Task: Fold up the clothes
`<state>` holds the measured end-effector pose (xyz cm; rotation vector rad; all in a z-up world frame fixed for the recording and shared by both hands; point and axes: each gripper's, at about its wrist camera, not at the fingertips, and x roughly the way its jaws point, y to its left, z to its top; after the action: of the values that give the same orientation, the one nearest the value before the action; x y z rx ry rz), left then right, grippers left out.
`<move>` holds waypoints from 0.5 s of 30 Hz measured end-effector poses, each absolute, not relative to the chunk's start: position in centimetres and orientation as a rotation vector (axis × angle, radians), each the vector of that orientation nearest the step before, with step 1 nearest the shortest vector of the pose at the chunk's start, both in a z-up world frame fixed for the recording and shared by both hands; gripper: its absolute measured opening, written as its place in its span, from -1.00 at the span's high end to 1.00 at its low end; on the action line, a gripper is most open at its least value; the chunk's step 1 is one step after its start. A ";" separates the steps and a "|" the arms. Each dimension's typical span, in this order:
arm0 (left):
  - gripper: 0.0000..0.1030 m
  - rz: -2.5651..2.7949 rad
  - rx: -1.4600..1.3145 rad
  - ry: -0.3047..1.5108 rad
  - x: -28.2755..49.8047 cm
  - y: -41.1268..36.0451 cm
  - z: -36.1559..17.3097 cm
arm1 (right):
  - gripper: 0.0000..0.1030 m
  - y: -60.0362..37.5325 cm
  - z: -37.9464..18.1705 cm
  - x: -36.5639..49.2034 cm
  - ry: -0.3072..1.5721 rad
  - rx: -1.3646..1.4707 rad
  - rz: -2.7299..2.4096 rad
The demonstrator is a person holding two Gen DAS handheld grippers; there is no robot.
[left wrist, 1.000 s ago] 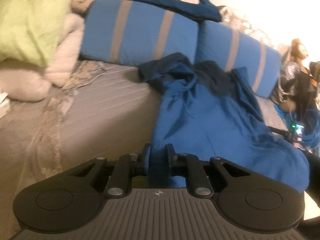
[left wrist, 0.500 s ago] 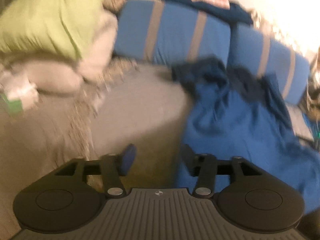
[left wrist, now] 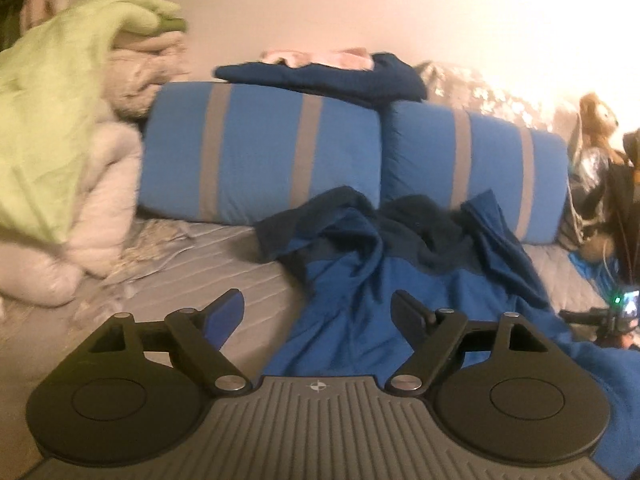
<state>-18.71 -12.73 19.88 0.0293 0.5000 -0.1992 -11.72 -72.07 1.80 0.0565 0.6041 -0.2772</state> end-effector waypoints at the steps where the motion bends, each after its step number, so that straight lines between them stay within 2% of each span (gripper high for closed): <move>1: -0.60 -0.210 0.035 0.506 -18.2 -13.2 19.1 | -1.00 -72.1 1.8 -11.7 0.604 0.057 -0.277; 8: -0.63 -0.224 0.041 0.602 -16.5 -14.1 13.6 | -1.00 -72.1 1.8 -11.8 0.601 0.058 -0.277; 15: -0.62 -0.207 -0.019 0.623 -16.1 -13.3 12.8 | -1.00 -72.4 2.8 -11.1 0.630 0.038 -0.215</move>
<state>-16.14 -13.26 12.78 -0.0188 0.6229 -0.2067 -11.11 -72.36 2.80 0.0383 0.6300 -0.2148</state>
